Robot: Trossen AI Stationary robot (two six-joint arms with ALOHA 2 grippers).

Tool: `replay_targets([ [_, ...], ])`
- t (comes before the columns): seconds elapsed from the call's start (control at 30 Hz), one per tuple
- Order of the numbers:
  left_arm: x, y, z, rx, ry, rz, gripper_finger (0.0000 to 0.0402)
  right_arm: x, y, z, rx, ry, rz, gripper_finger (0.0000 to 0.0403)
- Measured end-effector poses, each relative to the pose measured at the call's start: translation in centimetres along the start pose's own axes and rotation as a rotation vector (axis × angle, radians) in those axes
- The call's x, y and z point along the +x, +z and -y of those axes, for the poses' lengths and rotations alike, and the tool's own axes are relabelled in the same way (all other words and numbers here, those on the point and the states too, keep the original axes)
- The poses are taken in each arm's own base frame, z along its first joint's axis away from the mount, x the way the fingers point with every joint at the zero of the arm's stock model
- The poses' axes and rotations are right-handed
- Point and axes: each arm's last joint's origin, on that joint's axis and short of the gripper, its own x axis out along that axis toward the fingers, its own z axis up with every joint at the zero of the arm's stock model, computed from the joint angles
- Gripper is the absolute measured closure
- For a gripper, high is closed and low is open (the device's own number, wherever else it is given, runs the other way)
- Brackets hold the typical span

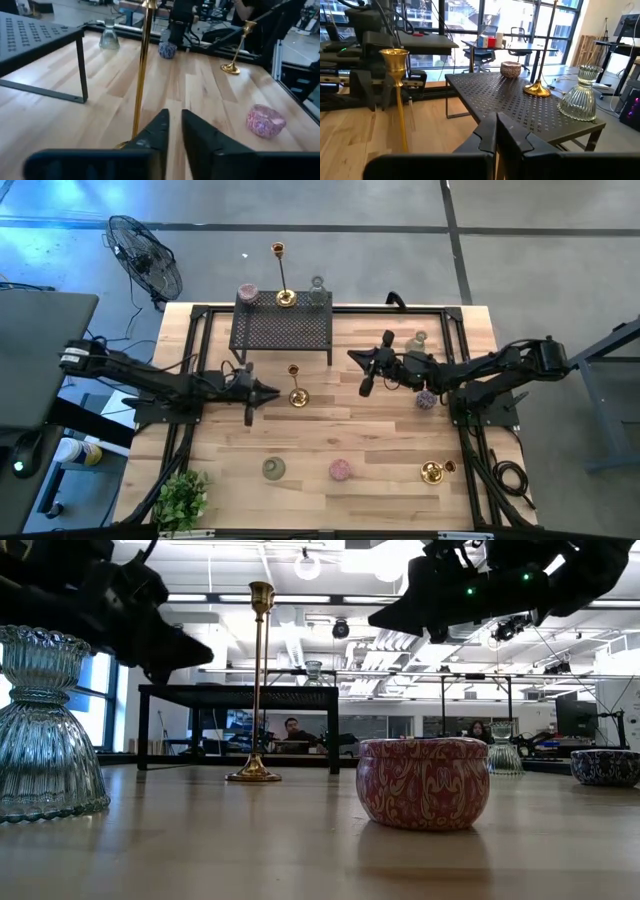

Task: Pick & Place candle stick holders
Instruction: Put the left gold candle holder on the shelf aligned with the other gold candle holder

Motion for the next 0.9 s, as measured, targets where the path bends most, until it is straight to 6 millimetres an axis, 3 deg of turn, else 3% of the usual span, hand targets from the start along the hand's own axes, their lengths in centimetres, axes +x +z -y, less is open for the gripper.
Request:
replay_targets([
  [0.27, 2.8, 1.3, 0.4, 0.007, 0.119, -0.007, 0.0220, 0.0, 0.0, 0.0, -0.003, 0.001, -0.002, 0.0399],
  [0.43, 5.0, 1.8, 0.8, 0.012, 0.161, -0.012, 0.0181, 0.0, 0.0, 0.0, -0.003, 0.001, -0.002, 0.0402],
  [0.7, 6.4, 2.6, 0.9, 0.013, 0.289, 0.023, 0.0182, 0.0, -0.2, 0.0, -0.011, 0.003, -0.022, 0.0401],
  [0.9, 6.5, 3.1, 1.2, 0.029, 0.225, 0.045, 0.0260, 0.0, -0.3, 0.0, -0.020, 0.003, -0.025, 0.0400],
])
